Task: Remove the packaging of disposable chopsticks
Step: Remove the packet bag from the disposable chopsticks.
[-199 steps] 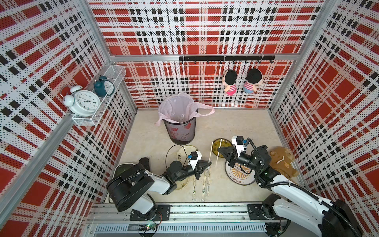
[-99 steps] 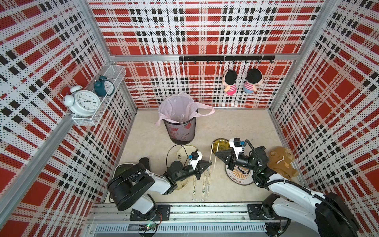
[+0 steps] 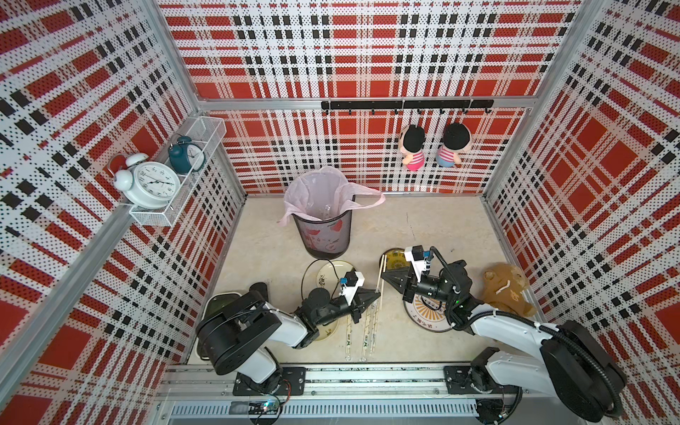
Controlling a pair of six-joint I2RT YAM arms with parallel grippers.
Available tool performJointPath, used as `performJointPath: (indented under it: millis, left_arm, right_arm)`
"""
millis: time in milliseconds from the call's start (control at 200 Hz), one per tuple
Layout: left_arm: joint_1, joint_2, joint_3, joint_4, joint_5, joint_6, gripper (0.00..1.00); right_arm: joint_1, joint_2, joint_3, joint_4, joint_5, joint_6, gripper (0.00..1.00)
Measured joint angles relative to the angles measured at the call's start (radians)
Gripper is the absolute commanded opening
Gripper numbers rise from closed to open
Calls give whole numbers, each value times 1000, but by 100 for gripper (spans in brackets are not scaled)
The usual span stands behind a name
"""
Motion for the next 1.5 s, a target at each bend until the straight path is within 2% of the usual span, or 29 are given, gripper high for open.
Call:
performJointPath:
  millis: [331, 466, 631, 952, 1503]
  left_arm:
    - [71, 7, 6, 8, 65, -102, 0]
    - [77, 1, 40, -56, 78, -135, 0]
    - [105, 0, 85, -132, 78, -147, 0]
    - [129, 56, 141, -174, 77, -153, 0]
    - [129, 58, 141, -186, 74, -148, 0]
  right_arm:
    - [-14, 30, 2, 47, 3, -1, 0]
    - [-69, 122, 35, 99, -47, 26, 0]
    - [-135, 211, 69, 174, -121, 95, 0]
    - [-140, 270, 174, 152, -161, 98, 0]
    - [-147, 322, 179, 160, -202, 161, 0]
